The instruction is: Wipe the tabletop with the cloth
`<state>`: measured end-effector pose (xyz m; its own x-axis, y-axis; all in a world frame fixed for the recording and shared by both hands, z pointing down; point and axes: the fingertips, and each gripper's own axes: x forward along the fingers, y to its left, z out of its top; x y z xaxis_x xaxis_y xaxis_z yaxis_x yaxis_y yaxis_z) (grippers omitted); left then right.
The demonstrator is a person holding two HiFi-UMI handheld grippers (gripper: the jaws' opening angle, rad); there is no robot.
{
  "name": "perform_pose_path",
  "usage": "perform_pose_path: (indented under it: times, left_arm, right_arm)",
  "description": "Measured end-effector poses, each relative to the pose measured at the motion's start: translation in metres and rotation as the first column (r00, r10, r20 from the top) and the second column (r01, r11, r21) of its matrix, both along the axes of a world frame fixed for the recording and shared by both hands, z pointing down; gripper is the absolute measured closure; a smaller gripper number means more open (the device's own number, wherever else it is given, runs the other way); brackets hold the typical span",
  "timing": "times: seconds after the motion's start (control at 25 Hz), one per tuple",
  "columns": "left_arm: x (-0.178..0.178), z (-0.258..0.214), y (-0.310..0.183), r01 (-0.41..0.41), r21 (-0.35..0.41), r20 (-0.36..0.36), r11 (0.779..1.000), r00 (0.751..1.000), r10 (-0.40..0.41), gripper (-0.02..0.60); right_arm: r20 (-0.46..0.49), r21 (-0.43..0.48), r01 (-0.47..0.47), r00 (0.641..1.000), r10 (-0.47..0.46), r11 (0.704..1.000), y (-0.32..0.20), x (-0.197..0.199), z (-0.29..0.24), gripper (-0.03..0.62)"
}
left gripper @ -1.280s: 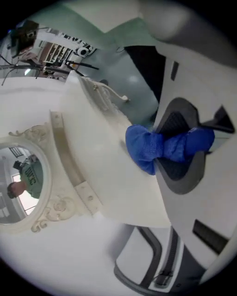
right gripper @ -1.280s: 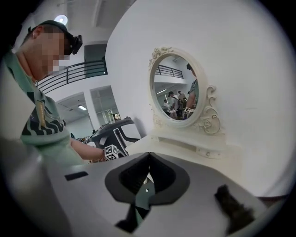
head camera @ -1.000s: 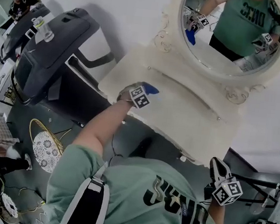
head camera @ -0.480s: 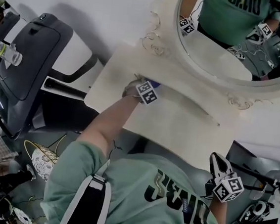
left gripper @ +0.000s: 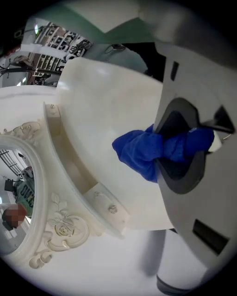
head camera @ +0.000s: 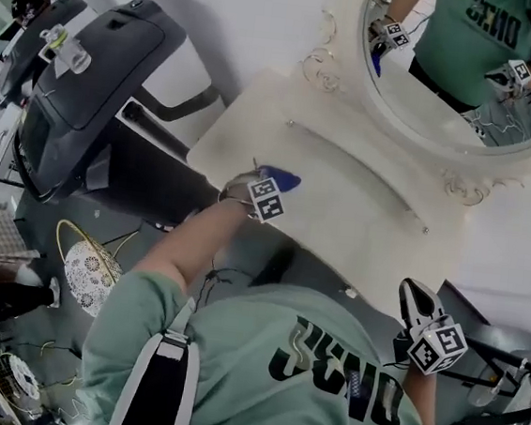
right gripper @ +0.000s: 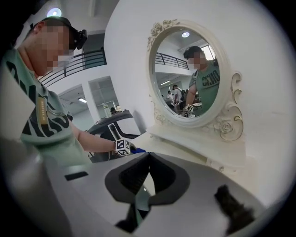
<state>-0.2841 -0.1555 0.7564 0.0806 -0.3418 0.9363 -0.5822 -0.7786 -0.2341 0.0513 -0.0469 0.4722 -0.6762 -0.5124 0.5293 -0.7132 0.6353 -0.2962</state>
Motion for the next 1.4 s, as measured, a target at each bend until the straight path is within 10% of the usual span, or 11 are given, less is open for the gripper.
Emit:
perform_pose_path:
  times: [0.28, 0.4, 0.76, 1.04, 1.4]
  left_arm:
    - [-0.003, 0.040, 0.220, 0.104, -0.258, 0.062, 0.961, 0.994, -0.091, 0.486]
    - [0.016, 0.030, 0.255, 0.160, -0.255, 0.029, 0.953, 0.987, -0.158, 0.485]
    - [0.084, -0.049, -0.005, 0.109, 0.131, -0.081, 0.985, 0.992, -0.099, 0.485]
    - [0.110, -0.011, -0.158, 0.017, 0.085, -0.042, 0.996, 0.999, -0.013, 0.484]
    - [0.118, 0.002, -0.163, -0.018, 0.081, -0.080, 0.997, 0.997, 0.024, 0.486]
  right_arm:
    - [0.053, 0.040, -0.001, 0.999, -0.001, 0.999, 0.097, 0.075, -0.006, 0.582]
    - [0.077, 0.034, -0.048, 0.996, 0.046, 0.998, 0.124, 0.113, -0.010, 0.582]
    - [0.038, 0.015, -0.137, 0.990, 0.137, 0.990, 0.086, 0.130, -0.006, 0.582]
    - [-0.037, -0.058, -0.226, 0.974, 0.225, 0.972, 0.017, 0.111, 0.009, 0.582]
    - [-0.044, -0.090, -0.186, 0.982, 0.183, 0.978, -0.025, 0.085, 0.021, 0.582]
